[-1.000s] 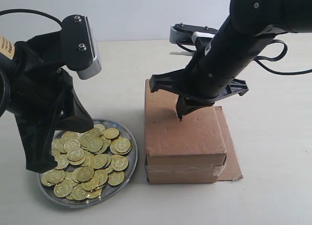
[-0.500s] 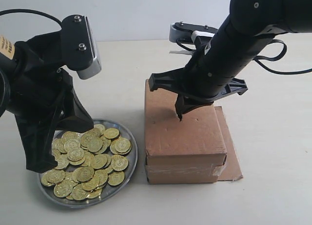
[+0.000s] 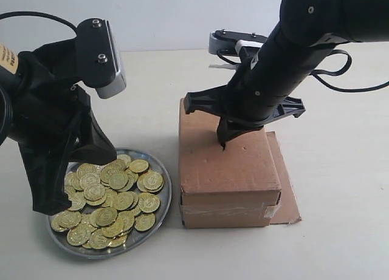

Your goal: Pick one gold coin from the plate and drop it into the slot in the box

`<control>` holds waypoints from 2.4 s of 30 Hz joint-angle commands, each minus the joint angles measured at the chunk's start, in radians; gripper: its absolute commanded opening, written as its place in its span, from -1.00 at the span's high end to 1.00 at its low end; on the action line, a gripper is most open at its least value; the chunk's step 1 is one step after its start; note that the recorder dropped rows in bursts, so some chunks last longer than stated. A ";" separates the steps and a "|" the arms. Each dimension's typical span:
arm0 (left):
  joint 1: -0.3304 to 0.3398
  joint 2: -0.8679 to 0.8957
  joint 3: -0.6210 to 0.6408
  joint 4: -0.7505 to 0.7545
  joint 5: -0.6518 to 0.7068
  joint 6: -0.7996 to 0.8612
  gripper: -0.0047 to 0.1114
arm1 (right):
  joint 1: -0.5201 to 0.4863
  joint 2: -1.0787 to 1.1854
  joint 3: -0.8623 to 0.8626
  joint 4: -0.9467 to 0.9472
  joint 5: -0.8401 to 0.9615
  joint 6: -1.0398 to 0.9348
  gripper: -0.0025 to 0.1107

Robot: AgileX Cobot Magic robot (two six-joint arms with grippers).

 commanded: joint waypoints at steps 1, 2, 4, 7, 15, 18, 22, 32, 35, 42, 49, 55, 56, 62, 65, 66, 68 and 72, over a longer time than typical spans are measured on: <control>-0.006 -0.008 0.004 -0.011 0.002 -0.007 0.92 | 0.002 -0.001 -0.013 -0.015 0.000 0.014 0.96; -0.006 -0.008 0.004 -0.011 0.002 -0.007 0.92 | 0.002 -0.001 -0.013 -0.017 0.004 0.013 0.96; -0.006 -0.008 0.004 -0.011 0.002 -0.007 0.92 | 0.002 0.001 -0.013 -0.025 0.015 0.013 0.96; -0.006 -0.008 0.004 -0.011 0.002 -0.007 0.92 | 0.002 0.003 -0.013 -0.050 0.026 0.031 0.96; -0.006 -0.008 0.004 -0.011 0.002 -0.007 0.92 | 0.002 0.003 -0.013 -0.053 0.026 0.039 0.64; -0.006 -0.008 0.004 -0.011 0.002 -0.007 0.92 | 0.002 0.003 -0.013 -0.036 0.026 0.039 0.43; -0.006 -0.008 0.004 -0.011 0.002 -0.007 0.88 | 0.002 -0.013 -0.013 -0.032 0.003 0.039 0.17; -0.001 -0.087 0.004 0.030 -0.023 -0.103 0.51 | 0.002 -0.270 -0.096 -0.185 -0.127 -0.083 0.96; 0.029 -0.181 0.004 0.024 -0.072 -0.186 0.87 | 0.002 -0.421 -0.093 -0.323 -0.174 -0.080 0.96; 0.101 -0.492 0.108 -0.181 -0.398 -0.319 0.92 | 0.002 -0.778 -0.017 -0.488 -0.200 -0.073 0.96; 0.101 -0.785 0.447 -0.311 -0.652 -0.321 0.92 | 0.002 -1.191 0.310 -0.633 -0.225 0.086 0.96; 0.101 -0.942 0.759 -0.522 -0.888 -0.326 0.92 | 0.002 -1.569 0.670 -0.716 -0.330 0.304 0.96; 0.101 -0.957 0.782 -0.522 -0.894 -0.326 0.92 | 0.002 -1.608 0.704 -0.711 -0.332 0.321 0.96; 0.101 -1.030 0.948 -0.527 -0.908 -0.329 0.92 | 0.000 -1.705 0.976 -0.645 -0.485 0.442 0.96; 0.101 -1.049 0.970 -0.527 -0.915 -0.329 0.92 | 0.000 -1.709 1.071 -0.645 -0.566 0.438 0.96; 0.101 -1.049 0.970 -0.518 -0.901 -0.306 0.92 | 0.000 -1.709 1.087 -0.647 -0.575 0.438 0.96; 0.101 -1.049 0.970 -0.515 -0.894 -0.291 0.92 | 0.000 -1.709 1.127 -0.647 -0.583 0.438 0.96; 0.101 -1.049 0.970 -0.524 -0.860 -0.310 0.92 | 0.000 -1.709 1.141 -0.597 -0.581 0.498 0.96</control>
